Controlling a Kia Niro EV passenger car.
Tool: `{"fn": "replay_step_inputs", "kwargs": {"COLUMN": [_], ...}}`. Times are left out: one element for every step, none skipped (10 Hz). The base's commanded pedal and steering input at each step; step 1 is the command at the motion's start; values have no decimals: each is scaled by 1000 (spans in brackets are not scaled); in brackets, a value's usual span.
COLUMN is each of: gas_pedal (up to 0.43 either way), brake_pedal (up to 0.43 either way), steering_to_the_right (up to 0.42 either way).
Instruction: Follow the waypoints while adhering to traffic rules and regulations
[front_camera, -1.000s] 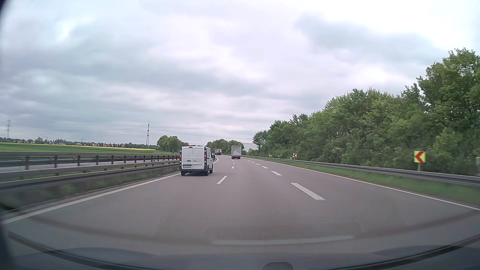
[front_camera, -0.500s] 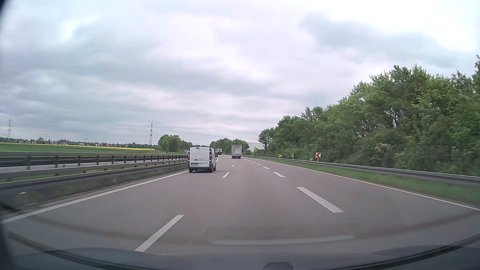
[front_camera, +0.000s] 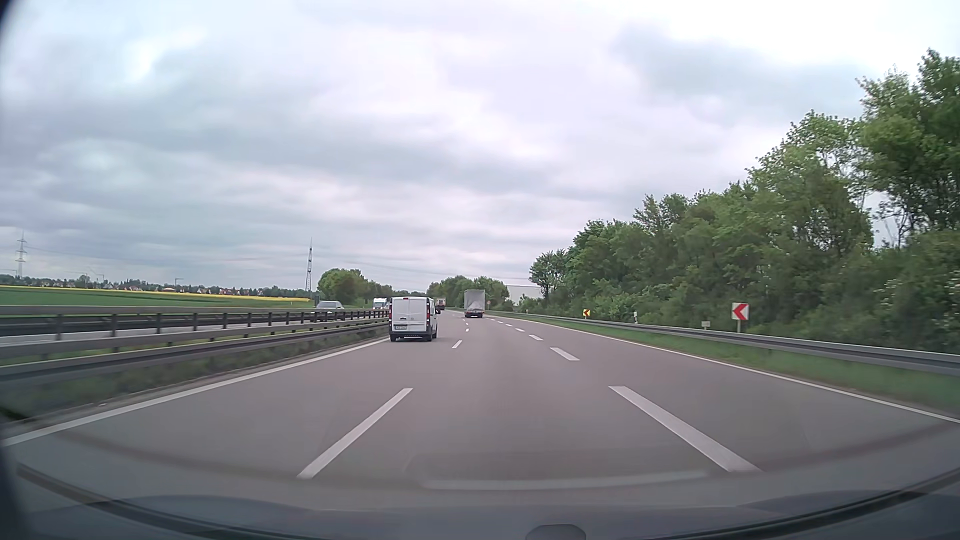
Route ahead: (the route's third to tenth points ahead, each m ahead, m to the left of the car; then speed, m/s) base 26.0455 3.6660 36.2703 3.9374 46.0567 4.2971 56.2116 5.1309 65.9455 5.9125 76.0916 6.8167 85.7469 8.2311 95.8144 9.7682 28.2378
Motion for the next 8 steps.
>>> {"fn": "replay_step_inputs", "kwargs": {"gas_pedal": [138, 138, 169, 169, 169, 169, 169, 169], "brake_pedal": [0, 0, 0, 0, 0, 0, 0, 0], "steering_to_the_right": [-8, -9, -8, -8, -8, -8, -8, -8]}}
